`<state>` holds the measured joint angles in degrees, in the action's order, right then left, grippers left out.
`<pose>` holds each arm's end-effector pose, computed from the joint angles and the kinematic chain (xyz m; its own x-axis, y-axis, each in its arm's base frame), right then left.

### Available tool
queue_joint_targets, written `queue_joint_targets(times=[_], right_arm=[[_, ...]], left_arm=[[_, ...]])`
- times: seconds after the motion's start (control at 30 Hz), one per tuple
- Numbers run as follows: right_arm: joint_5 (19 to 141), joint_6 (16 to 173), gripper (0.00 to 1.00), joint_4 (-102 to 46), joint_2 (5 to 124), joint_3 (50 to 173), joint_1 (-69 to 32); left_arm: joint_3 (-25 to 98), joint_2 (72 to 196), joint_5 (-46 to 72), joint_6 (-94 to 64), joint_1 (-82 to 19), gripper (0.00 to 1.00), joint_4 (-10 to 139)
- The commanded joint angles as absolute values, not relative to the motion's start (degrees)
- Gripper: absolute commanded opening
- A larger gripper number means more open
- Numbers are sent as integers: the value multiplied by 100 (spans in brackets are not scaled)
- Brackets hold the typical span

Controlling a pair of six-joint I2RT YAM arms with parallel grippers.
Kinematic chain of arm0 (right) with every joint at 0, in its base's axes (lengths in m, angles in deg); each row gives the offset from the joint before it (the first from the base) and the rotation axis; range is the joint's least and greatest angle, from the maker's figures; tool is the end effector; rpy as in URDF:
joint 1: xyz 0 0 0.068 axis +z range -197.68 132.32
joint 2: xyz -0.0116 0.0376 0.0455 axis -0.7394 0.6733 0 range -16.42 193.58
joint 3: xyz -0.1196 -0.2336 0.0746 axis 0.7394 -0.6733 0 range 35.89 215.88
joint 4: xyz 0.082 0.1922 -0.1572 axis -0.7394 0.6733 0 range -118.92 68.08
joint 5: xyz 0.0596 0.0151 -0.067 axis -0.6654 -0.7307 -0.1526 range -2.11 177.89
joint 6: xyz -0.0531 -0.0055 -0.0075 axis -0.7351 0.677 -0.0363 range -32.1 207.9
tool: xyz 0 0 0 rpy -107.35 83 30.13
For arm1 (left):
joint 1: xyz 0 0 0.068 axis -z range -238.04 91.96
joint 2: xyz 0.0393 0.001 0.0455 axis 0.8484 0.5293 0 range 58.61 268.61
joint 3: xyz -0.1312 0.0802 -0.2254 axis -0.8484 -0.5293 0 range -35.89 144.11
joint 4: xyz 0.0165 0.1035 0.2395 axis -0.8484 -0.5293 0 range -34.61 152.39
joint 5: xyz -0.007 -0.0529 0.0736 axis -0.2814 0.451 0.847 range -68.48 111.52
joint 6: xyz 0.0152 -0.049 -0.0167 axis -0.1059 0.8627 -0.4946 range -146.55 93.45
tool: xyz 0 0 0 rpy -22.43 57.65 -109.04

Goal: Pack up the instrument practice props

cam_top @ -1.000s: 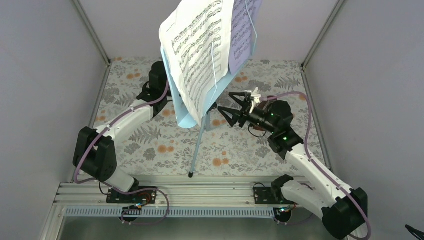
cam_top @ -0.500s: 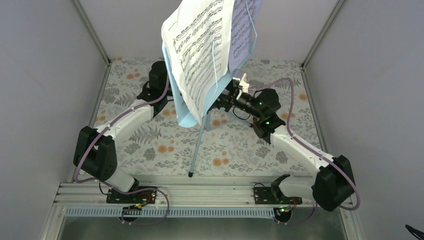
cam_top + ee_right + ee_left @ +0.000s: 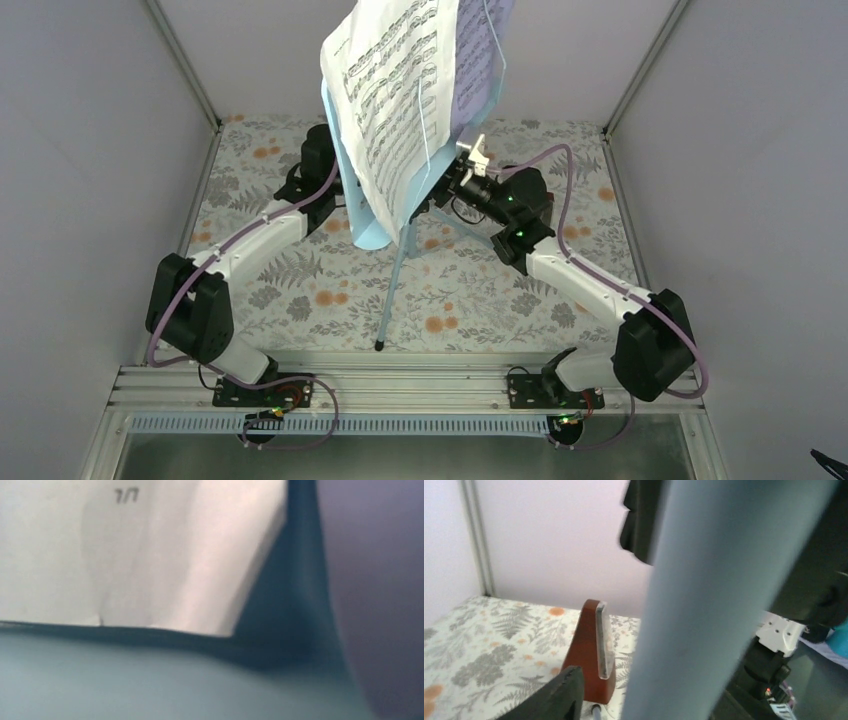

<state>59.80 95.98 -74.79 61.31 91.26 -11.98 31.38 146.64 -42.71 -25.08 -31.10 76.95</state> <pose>0.2420 0.1944 0.3758 0.1992 0.2958 -0.9343 -0.9024 0.4271 -0.0572 0.2976 -0.1874 0.3369 -0.1217 0.0493 -0.9913 0.9923 -0.0167 -0.1227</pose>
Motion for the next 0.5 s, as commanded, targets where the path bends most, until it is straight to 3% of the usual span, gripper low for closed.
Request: queue_joint_targets(times=[0.0, 0.03, 0.13, 0.3, 0.47], right_arm=[[6422, 9276, 4, -7471, 6057, 8929, -1120], [6562, 9300, 4, -7478, 5998, 8893, -1119], [6939, 9328, 4, -7552, 5816, 8805, -1115], [8129, 9215, 4, -7491, 5704, 8837, -1058], [8827, 9218, 4, -7425, 5948, 9106, -1031]], left_arm=[[3126, 14282, -3114, -2100, -3086, 71, 7420], [3081, 14156, -2867, -2022, -3088, 78, 7415], [2910, 13679, -2037, -1861, -3131, 88, 7343], [2640, 12815, -3, -1328, -3334, 97, 6462], [1810, 11742, 454, -994, -3858, 100, 6308]])
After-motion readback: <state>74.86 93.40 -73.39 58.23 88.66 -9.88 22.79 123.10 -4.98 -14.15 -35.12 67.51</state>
